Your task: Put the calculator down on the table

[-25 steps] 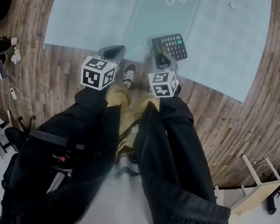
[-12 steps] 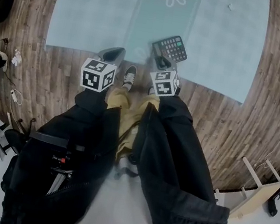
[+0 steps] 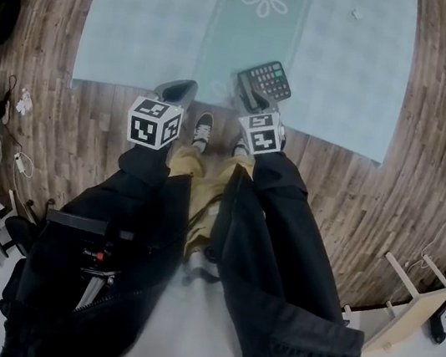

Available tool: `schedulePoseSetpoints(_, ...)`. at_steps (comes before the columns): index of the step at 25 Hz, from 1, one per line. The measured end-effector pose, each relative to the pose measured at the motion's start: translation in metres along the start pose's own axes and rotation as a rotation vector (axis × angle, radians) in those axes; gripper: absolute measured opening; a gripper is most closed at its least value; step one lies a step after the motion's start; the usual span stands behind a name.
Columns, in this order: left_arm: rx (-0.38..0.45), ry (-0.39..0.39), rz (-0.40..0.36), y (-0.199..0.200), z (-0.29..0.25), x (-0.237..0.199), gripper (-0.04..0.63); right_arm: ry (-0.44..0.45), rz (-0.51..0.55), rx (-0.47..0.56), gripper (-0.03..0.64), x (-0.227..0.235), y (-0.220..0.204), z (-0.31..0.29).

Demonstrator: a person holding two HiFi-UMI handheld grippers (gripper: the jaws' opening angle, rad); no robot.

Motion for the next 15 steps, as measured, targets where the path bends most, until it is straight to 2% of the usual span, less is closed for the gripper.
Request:
schedulePoseSetpoints(4,0.037,-0.021,-0.012,0.014,-0.007,0.007,0.002,-0.022,0.001,0.071,0.137,0.003,0.024,0.017)
schedulePoseSetpoints(8,0.092,-0.040,-0.025,0.042,-0.014,0.015,0.002,-0.073,-0.013,0.197,0.120,0.012,0.067,0.046)
schedulePoseSetpoints(15,0.261,-0.109,-0.091,0.121,-0.019,0.046,0.002,-0.202,0.042,0.429,0.018,0.027,0.156,0.108)
Point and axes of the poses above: the fingertips, and each gripper's own axes: z backward along the fingers, x to its right, y out of its top, the point moved 7 cm from there along z, backward along the fingers, and after that the axes turned 13 degrees about x, right-handed, at the moved point
